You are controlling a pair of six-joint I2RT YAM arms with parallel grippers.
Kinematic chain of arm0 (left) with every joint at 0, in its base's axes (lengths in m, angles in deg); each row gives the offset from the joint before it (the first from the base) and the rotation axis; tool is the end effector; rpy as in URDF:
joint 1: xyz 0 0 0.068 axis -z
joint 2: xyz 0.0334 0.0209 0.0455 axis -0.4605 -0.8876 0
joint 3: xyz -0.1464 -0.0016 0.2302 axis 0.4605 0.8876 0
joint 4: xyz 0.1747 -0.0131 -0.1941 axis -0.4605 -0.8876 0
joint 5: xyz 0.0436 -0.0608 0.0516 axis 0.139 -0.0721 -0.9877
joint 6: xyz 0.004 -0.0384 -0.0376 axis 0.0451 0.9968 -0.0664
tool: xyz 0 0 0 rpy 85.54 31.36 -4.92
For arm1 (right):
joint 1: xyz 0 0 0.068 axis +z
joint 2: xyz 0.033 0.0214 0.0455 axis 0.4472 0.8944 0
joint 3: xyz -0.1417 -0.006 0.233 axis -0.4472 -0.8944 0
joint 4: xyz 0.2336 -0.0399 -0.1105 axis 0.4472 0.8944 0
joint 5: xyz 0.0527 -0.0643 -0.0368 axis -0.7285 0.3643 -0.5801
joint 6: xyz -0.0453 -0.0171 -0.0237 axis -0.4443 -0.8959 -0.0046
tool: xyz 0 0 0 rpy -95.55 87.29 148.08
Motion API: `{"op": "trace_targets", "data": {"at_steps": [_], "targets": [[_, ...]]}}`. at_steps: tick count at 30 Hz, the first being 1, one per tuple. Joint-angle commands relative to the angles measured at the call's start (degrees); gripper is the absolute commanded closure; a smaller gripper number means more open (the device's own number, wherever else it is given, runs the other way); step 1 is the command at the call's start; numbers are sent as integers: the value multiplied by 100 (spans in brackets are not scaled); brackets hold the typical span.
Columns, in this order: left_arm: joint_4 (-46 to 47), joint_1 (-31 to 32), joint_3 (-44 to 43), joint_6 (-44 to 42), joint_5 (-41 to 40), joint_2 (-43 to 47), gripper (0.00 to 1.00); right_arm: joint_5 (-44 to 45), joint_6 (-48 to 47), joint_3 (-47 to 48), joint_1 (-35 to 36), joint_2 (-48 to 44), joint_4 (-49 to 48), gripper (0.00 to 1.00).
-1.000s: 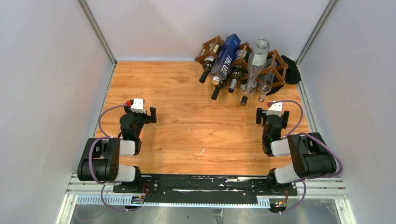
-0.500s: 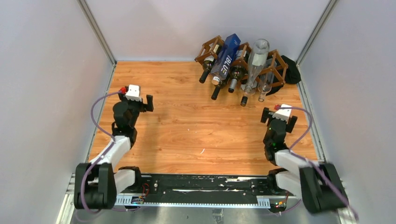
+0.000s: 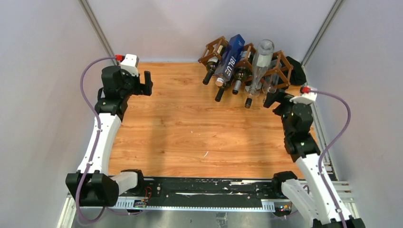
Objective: Take the wine bottle off the wine rack
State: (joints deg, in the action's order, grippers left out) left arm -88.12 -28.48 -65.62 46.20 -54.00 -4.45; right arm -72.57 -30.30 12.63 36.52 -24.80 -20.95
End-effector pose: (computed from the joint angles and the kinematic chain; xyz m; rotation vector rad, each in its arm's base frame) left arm 0.2605 -0.0019 0.3671 0.1814 1.8709 -0.1162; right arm 0.1639 0.0182 0.3302 0.3892 1.4595 0.2170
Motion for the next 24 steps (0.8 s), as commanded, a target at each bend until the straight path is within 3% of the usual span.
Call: {"op": "trace_targets", "data": {"at_steps": [1, 5, 7, 10, 12, 24], "targets": [[-1576, -39, -672, -67, 118, -276, 0, -1690, 402, 1295, -77, 764, 1337, 0], [-1872, -35, -1051, 12, 229, -372, 0, -2737, 319, 1736, -82, 1068, 883, 0], [-2030, -35, -1233, 40, 278, -420, 0, -2887, 367, 2282, -91, 1495, 1412, 0], [-2116, -35, -1378, 91, 285, -468, 0, -2609, 481, 3843, -92, 2642, 3322, 0], [-2117, -37, -1461, 101, 244, -479, 0, -2652, 653, 4618, -72, 3241, 3819, 0], [-2293, -35, -1821, 128, 315, -594, 0, -2099, 987, 6472, 766, 5070, 4044, 0]]}}
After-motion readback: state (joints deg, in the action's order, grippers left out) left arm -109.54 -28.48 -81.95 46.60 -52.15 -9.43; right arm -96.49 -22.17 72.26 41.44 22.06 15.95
